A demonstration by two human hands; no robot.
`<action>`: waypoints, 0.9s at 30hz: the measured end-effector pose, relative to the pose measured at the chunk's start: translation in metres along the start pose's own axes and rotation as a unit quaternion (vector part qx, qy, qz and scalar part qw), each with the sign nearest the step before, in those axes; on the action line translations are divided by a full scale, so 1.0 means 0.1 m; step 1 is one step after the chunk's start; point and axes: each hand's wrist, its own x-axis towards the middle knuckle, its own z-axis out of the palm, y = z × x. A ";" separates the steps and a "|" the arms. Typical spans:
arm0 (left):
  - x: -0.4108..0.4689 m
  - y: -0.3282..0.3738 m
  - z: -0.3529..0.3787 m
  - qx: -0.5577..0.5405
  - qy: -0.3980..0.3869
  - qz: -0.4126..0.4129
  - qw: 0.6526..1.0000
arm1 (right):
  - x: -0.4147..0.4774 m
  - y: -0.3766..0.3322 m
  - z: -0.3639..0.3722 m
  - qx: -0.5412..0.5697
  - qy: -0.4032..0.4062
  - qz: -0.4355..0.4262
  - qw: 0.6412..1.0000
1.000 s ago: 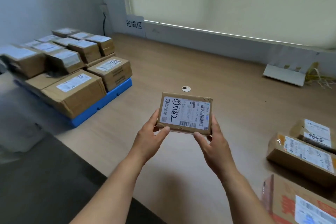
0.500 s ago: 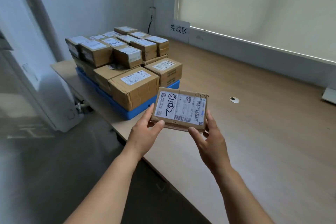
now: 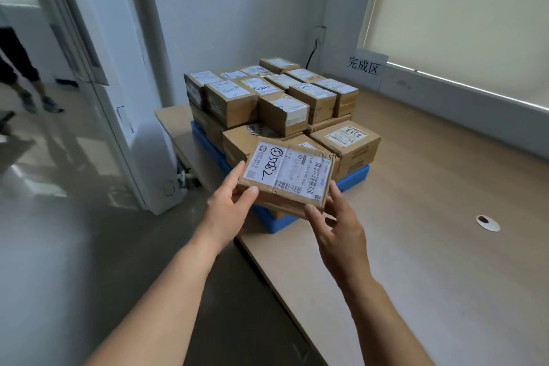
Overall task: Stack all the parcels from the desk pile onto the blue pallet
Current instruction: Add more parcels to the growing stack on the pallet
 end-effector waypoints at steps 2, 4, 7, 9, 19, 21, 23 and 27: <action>0.28 -0.02 -0.12 0.021 0.012 -0.006 1.000 | 0.23 -0.05 0.19 0.010 -0.004 0.004 1.000; 0.56 -0.04 -0.22 0.048 0.024 -0.014 0.998 | 0.45 -0.09 0.35 0.018 -0.009 0.007 1.000; 0.97 -0.07 -0.31 0.073 0.036 -0.014 0.997 | 0.74 -0.17 0.55 0.023 -0.010 0.007 1.000; 1.23 -0.10 -0.34 0.076 0.042 -0.007 0.996 | 0.90 -0.19 0.66 0.019 -0.007 0.001 1.000; 2.26 -0.25 -0.49 0.098 -0.003 -0.004 0.995 | 1.49 -0.27 1.11 -0.055 0.018 0.034 0.998; 2.44 -0.26 -0.48 0.096 -0.021 -0.009 0.995 | 1.57 -0.30 1.19 -0.067 0.027 0.053 0.996; 2.58 -0.25 -0.47 0.105 -0.044 -0.002 0.993 | 1.62 -0.34 1.27 -0.078 0.030 0.076 0.994; 2.81 -0.26 -0.46 0.114 -0.077 0.010 0.990 | 1.74 -0.36 1.44 -0.089 0.038 0.103 0.990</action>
